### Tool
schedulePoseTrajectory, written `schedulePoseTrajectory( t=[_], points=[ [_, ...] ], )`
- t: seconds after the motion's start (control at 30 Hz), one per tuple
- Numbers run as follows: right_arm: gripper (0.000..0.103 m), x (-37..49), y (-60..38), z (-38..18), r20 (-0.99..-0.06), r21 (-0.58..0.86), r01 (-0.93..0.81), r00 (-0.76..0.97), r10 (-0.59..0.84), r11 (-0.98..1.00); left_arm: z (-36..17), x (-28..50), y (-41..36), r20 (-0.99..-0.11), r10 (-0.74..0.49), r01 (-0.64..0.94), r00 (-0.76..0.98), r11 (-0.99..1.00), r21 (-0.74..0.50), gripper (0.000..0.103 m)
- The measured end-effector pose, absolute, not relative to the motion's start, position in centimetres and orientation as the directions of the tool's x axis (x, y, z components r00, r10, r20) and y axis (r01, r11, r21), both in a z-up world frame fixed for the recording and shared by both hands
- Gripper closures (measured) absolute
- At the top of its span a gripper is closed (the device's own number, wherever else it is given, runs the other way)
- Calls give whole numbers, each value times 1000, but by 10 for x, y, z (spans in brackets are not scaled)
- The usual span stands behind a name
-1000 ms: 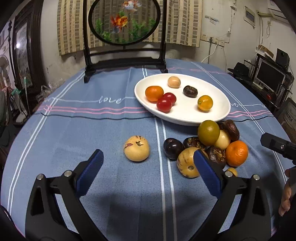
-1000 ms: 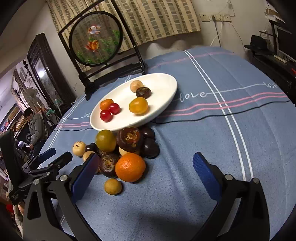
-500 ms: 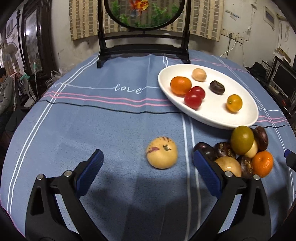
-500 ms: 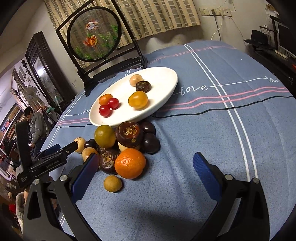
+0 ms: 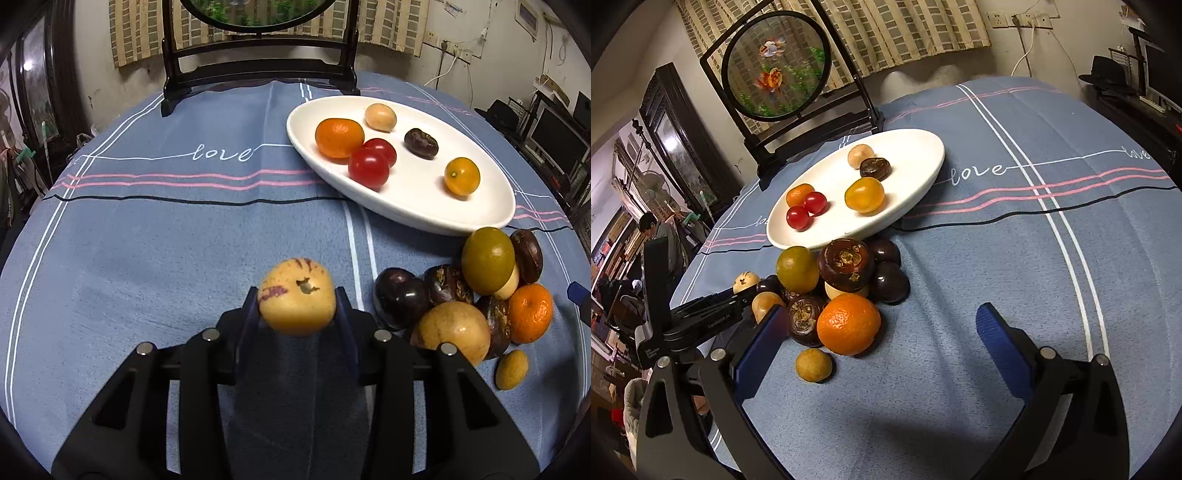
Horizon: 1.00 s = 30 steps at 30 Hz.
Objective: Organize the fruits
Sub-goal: 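Grasp the pale speckled round fruit with the left gripper, then grasp a mandarin with the right gripper while the left gripper holds the pale fruit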
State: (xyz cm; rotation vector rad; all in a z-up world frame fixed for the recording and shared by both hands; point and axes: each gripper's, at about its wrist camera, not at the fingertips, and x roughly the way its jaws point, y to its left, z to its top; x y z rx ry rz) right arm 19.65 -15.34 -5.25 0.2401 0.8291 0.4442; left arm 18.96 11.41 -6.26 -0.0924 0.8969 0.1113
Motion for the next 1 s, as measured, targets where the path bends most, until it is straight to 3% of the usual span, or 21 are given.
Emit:
schedulePoseTrajectory(
  t=[0.4, 0.5, 0.67, 0.83, 1.0],
  points=[
    [1, 190, -136, -55, -670, 288, -359, 587, 455, 888, -53, 178, 114, -749, 77, -150, 658, 988, -31, 62],
    [1, 189, -123, -62, -705, 202, -371, 587, 398, 906, -50, 176, 113, -743, 76, -145, 665, 989, -28, 62],
    [1, 204, -131, -74, -761, 217, -304, 542, 356, 927, -50, 174, 112, -740, 68, -133, 670, 991, -30, 62],
    [1, 198, -176, -49, -651, 166, -112, 733, 194, 980, -48, 173, 114, -737, 60, -135, 674, 990, -43, 62],
    [1, 198, -170, -53, -655, 228, -211, 689, 310, 951, -47, 172, 113, -730, 67, -136, 680, 990, -36, 62]
  ],
)
